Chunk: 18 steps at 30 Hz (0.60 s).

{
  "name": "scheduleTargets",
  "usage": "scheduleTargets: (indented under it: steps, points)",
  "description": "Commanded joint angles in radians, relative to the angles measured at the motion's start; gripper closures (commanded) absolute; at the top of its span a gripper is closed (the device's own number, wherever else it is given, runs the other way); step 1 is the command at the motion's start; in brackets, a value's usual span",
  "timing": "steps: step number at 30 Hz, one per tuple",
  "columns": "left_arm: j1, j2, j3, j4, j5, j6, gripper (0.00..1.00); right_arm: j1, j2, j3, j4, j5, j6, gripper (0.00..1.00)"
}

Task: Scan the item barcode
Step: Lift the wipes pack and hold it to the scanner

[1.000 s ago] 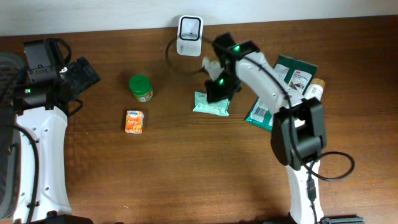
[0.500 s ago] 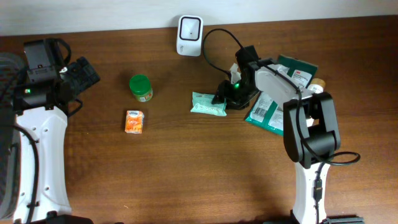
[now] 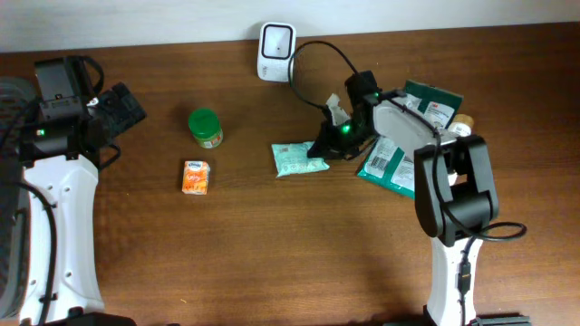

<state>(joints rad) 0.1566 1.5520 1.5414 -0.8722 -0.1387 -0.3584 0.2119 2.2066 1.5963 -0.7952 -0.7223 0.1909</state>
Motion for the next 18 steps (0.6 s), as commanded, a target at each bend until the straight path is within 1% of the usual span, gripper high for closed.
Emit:
scheduleTargets:
  steps: [1,2,3,9,12,16,18]
  points:
    - [0.0,-0.015,0.017,0.002,0.003,0.009,0.01,-0.005,-0.124,0.145,-0.143,-0.064,-0.201,0.96]
    - [0.0,-0.015,0.017,0.003,0.003,0.009,0.01,-0.005,-0.166,0.173,-0.188,-0.097,-0.252,0.96]
    - [0.0,-0.015,0.017,0.003,0.003,0.009,0.01,-0.005,-0.199,0.185,-0.209,-0.098,-0.263,0.96]
    - [0.0,-0.015,0.017,0.003,0.003,0.009,0.01,-0.005,-0.415,0.19,-0.277,-0.097,-0.27,0.96]
    - [0.0,-0.015,0.017,0.002,0.003,0.009,0.01,-0.005,-0.462,0.19,-0.318,-0.093,-0.27,0.96]
    - [0.0,-0.015,0.017,0.003,0.003,0.009,0.01,-0.003,-0.473,0.195,-0.337,-0.078,-0.261,0.96]
    - [0.0,-0.015,0.017,0.003,0.003,0.009,0.01,-0.003,-0.473,0.237,-0.386,-0.042,-0.261,0.96]
